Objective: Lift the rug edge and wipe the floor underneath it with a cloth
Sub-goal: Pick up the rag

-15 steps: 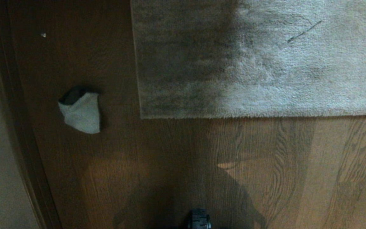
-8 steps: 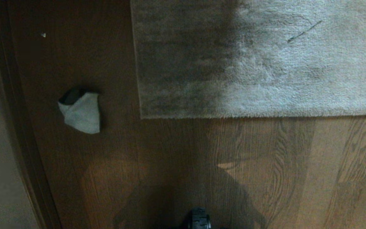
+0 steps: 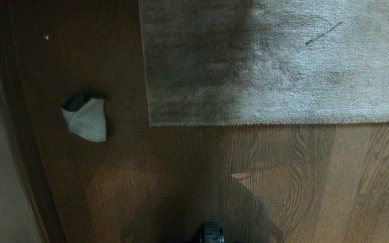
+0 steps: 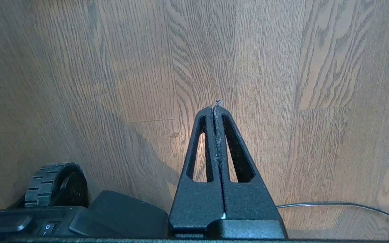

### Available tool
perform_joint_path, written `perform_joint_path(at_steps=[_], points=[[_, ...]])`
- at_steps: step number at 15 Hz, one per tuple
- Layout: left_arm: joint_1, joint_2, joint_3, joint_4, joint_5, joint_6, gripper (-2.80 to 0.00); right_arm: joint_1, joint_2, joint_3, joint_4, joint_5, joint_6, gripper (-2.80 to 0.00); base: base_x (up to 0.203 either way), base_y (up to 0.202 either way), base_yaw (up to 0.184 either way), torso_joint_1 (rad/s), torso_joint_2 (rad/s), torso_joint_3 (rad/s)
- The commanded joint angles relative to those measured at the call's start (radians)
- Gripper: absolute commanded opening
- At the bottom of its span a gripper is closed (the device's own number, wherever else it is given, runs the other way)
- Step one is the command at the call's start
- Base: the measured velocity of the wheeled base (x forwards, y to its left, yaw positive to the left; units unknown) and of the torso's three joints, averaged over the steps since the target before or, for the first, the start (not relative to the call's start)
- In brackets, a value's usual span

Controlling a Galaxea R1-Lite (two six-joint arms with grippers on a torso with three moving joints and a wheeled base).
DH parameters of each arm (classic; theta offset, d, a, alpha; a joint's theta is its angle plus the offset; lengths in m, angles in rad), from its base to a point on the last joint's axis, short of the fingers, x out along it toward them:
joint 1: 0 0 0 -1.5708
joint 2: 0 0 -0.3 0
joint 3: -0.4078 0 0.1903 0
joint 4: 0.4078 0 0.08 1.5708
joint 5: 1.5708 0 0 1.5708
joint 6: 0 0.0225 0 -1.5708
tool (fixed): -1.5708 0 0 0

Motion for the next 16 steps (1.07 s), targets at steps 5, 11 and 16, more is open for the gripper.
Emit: perform_joint_path(at_steps=[5,11,16], points=[[-0.001,0.001,0.000,0.000,0.000,0.000,-2.80,0.000,0.000,0.000,0.000,-0.001,0.000,-2.80,0.000,0.000,0.000,0.000,0.00,0.000],[-0.002,-0.002,0.000,0.000,-0.002,0.003,-2.80,0.000,0.000,0.000,0.000,0.000,0.000,-2.80,0.000,0.000,0.000,0.000,0.00,0.000],[0.000,0.001,-0.021,-0.001,-0.004,0.015,-2.80,0.000,0.000,0.000,0.000,0.000,0.000,-2.80,0.000,0.000,0.000,0.000,0.00,0.000]])
